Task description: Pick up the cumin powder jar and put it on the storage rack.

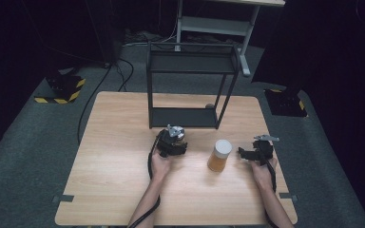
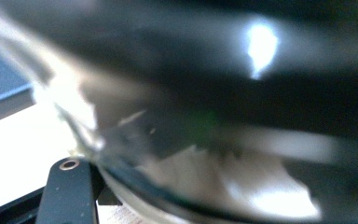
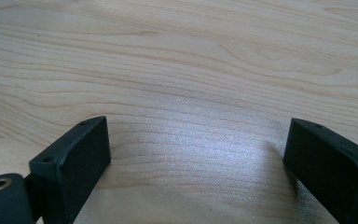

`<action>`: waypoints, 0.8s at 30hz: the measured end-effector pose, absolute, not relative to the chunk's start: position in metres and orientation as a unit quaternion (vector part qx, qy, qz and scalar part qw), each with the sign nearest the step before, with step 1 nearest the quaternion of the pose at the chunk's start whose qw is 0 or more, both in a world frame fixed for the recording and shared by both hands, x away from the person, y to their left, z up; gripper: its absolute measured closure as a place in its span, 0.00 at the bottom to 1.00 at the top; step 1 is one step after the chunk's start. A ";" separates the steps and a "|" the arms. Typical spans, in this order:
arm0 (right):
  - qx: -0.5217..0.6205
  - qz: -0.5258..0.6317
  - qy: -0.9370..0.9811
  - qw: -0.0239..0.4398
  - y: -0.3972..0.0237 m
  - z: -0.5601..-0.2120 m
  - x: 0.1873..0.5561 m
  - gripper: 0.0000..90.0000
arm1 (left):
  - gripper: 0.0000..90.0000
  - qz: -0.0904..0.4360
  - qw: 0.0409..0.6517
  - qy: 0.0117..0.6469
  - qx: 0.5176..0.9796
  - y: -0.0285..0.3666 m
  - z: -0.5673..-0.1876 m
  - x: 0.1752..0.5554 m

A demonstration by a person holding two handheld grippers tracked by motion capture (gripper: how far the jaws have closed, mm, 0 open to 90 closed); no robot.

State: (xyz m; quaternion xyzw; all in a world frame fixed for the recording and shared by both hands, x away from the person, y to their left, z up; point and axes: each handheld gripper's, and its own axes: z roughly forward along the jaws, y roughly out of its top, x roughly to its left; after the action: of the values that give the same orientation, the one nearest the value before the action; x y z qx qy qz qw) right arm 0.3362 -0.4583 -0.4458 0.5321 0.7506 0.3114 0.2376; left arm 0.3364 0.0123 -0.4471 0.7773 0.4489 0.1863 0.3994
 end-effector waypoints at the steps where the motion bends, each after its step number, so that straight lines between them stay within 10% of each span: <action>1: 0.532 0.311 0.751 0.238 -0.458 -0.446 0.336 0.07 | 0.35 0.185 0.400 0.447 0.778 0.012 -0.444 0.337; 24: 0.532 0.312 0.750 0.237 -0.458 -0.446 0.336 0.08 | 0.35 0.160 0.401 0.411 0.803 0.031 -0.346 0.357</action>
State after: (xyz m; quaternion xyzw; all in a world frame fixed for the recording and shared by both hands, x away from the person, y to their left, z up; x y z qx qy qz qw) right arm 0.3360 -0.4583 -0.4459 0.5324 0.7503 0.3120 0.2371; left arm 0.3567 0.0311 -0.3458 0.8029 0.4112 0.1598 0.4009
